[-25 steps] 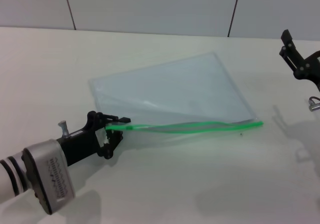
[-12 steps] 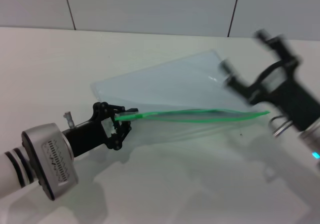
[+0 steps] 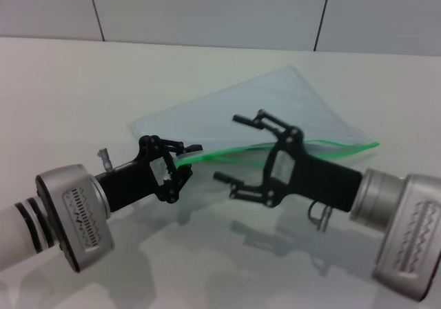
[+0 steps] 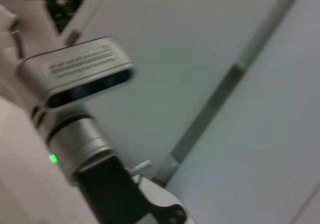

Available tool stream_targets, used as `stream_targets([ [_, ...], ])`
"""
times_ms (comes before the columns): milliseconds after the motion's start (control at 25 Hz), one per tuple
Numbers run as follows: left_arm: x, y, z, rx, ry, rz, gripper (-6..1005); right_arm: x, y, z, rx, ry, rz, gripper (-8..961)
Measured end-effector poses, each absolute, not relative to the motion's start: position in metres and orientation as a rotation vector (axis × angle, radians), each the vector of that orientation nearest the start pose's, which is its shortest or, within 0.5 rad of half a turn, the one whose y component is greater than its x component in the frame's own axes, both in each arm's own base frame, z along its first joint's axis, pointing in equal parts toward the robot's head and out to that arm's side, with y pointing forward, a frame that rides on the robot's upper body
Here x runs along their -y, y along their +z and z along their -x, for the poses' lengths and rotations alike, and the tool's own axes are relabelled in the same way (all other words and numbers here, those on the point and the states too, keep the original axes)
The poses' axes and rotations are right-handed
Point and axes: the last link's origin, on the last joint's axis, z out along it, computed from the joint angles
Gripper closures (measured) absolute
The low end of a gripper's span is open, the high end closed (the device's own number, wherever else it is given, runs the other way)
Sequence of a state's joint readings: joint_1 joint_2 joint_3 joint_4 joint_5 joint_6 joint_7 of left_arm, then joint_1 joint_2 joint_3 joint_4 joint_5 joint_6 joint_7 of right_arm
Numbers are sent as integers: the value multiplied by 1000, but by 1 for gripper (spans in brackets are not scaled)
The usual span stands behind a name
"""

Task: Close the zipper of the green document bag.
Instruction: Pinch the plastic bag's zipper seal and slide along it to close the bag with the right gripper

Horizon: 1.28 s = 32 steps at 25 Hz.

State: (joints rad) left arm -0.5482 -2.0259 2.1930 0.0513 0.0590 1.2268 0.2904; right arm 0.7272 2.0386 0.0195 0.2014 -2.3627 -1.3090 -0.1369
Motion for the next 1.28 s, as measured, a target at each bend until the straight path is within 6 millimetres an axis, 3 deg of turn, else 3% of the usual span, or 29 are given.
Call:
stream_targets([
  [400, -316, -68, 288, -568, -351, 2264, 945, -309, -129, -192, 794, 630, 2365, 93],
  [1040, -314, -69, 285, -580, -366, 2269, 945, -314, -130, -192, 821, 566, 2311, 447],
  [1280, -314, -69, 286, -580, -365, 2268, 945, -314, -129, -193, 824, 561, 2310, 651],
])
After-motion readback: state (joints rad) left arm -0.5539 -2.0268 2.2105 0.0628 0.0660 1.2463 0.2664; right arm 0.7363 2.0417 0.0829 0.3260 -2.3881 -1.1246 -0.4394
